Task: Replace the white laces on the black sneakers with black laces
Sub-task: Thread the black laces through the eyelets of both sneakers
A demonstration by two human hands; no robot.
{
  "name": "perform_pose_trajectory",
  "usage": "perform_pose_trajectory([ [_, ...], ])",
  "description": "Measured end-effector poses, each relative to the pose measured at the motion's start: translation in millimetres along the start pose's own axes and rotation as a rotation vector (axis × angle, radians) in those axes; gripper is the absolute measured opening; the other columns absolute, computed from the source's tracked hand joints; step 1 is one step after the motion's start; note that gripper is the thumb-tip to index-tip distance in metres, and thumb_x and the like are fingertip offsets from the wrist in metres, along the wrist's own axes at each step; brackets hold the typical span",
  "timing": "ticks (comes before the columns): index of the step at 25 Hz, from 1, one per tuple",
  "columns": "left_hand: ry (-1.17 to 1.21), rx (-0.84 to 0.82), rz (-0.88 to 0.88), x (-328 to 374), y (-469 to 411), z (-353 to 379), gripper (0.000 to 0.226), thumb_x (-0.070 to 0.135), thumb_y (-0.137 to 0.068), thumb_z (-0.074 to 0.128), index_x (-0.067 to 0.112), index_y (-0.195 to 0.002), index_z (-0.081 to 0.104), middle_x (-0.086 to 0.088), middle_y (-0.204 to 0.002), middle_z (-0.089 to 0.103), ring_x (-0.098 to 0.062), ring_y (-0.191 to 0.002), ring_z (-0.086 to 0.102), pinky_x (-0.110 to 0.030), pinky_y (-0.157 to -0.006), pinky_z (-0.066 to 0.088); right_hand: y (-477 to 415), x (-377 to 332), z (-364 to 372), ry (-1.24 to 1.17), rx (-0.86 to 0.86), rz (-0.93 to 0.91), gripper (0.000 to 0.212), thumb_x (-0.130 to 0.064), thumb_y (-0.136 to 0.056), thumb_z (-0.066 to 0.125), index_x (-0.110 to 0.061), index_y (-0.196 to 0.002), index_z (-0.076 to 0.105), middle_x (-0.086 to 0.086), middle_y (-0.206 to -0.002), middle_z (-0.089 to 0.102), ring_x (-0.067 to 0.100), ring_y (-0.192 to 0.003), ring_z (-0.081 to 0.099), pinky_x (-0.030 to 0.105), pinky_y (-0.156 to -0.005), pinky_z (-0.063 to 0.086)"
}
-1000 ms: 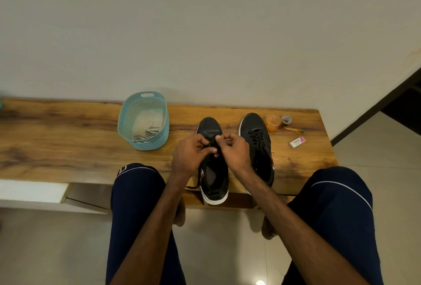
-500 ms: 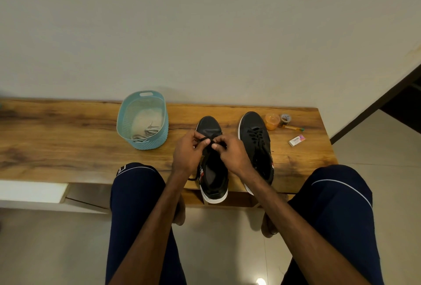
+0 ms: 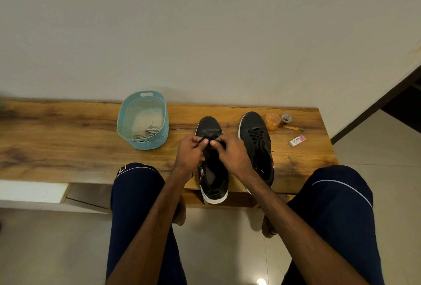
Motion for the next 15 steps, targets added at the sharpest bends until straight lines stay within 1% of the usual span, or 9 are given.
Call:
perform_pose_trajectory([
  [2,0.08,0.008,-0.076,-0.8,0.5,-0.2,0.006,0.012,-0.097,0.06,0.008,-0.098,0.056,-0.003,-0.083,0.064,-0.005,-0.064,0.058,-0.022,-0.057,0.052,3.5,-3.4,-1.8,-0.058,0.053,-0.03,0.013,-0.022,-0.093,0.068,-0.018,-0.103,0.06,-0.012,-0.09,0.062,0.002,-0.081,0.059,0.021,-0.071,0.049],
  [4,0.149,-0.017,-0.149,-2.6,-0.4,-1.2,0.014,0.014,-0.098,0.06,0.001,-0.105,0.059,-0.005,-0.083,0.061,-0.008,-0.064,0.054,-0.023,-0.058,0.052,4.9,-6.0,-3.1,-0.08,0.035,-0.14,0.016,-0.011,-0.093,0.064,-0.019,-0.107,0.057,-0.012,-0.093,0.061,0.0,-0.084,0.058,0.025,-0.074,0.051],
  [6,0.188,-0.053,-0.203,-3.9,-1.1,-2.1,0.018,0.016,-0.098,0.059,0.0,-0.107,0.064,-0.005,-0.078,0.059,-0.009,-0.062,0.05,-0.022,-0.058,0.049,5.7,-6.3,-0.9,-0.035,-0.048,-0.217,0.022,-0.002,-0.092,0.061,-0.015,-0.108,0.061,-0.004,-0.1,0.064,0.011,-0.093,0.059,0.035,-0.081,0.051],
  [7,0.212,-0.068,-0.228,-4.2,-1.3,-2.0,0.018,0.016,-0.098,0.058,0.001,-0.106,0.065,-0.004,-0.075,0.058,-0.009,-0.061,0.05,-0.021,-0.056,0.048,5.2,-5.2,0.3,-0.009,-0.083,-0.213,0.024,-0.002,-0.09,0.063,-0.014,-0.11,0.061,0.0,-0.105,0.065,0.016,-0.098,0.058,0.038,-0.085,0.05],
  [9,0.27,-0.096,-0.279,-5.2,-0.2,-0.9,0.016,0.017,-0.097,0.06,0.004,-0.104,0.065,-0.004,-0.073,0.058,-0.008,-0.058,0.05,-0.019,-0.052,0.047,5.1,-3.9,0.9,0.021,-0.065,-0.192,0.021,-0.009,-0.089,0.068,-0.014,-0.108,0.062,0.002,-0.105,0.064,0.018,-0.099,0.057,0.039,-0.086,0.05],
  [10,0.285,-0.107,-0.303,-6.1,0.3,-0.9,0.014,0.019,-0.097,0.061,0.006,-0.103,0.065,-0.004,-0.074,0.058,-0.008,-0.058,0.052,-0.019,-0.051,0.047,5.5,-4.5,0.3,0.021,-0.022,-0.194,0.015,-0.013,-0.09,0.068,-0.014,-0.104,0.062,0.001,-0.101,0.065,0.018,-0.095,0.058,0.039,-0.083,0.051],
  [12,0.266,-0.101,-0.353,-9.9,-2.9,-4.3,0.015,0.024,-0.096,0.061,0.01,-0.101,0.066,-0.004,-0.081,0.063,-0.01,-0.064,0.055,-0.022,-0.054,0.049,4.4,-6.1,-2.9,0.027,0.043,-0.18,0.004,-0.019,-0.094,0.064,-0.017,-0.097,0.061,-0.003,-0.093,0.064,0.014,-0.086,0.059,0.037,-0.076,0.052],
  [13,0.258,-0.066,-0.382,-12.2,-6.4,-7.4,0.016,0.026,-0.097,0.06,0.012,-0.102,0.067,-0.003,-0.084,0.065,-0.011,-0.069,0.058,-0.024,-0.058,0.05,3.6,-5.7,-6.0,0.053,0.06,-0.148,0.003,-0.021,-0.096,0.062,-0.019,-0.097,0.06,-0.005,-0.091,0.063,0.012,-0.084,0.058,0.035,-0.074,0.052],
  [15,0.275,0.08,-0.431,-18.5,-15.7,-16.4,0.015,0.026,-0.099,0.058,0.013,-0.101,0.066,-0.001,-0.087,0.066,-0.012,-0.075,0.06,-0.028,-0.061,0.049,2.2,0.5,-17.9,0.188,0.102,-0.082,0.005,-0.026,-0.098,0.059,-0.021,-0.1,0.061,-0.01,-0.089,0.059,0.008,-0.083,0.055,0.031,-0.074,0.05],
])
Point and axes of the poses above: each hand's wrist, its own y-axis away from the middle knuckle, its own z-axis out of the palm, x = y × z, the point moved 3 cm from there along -y, towards the middle knuckle
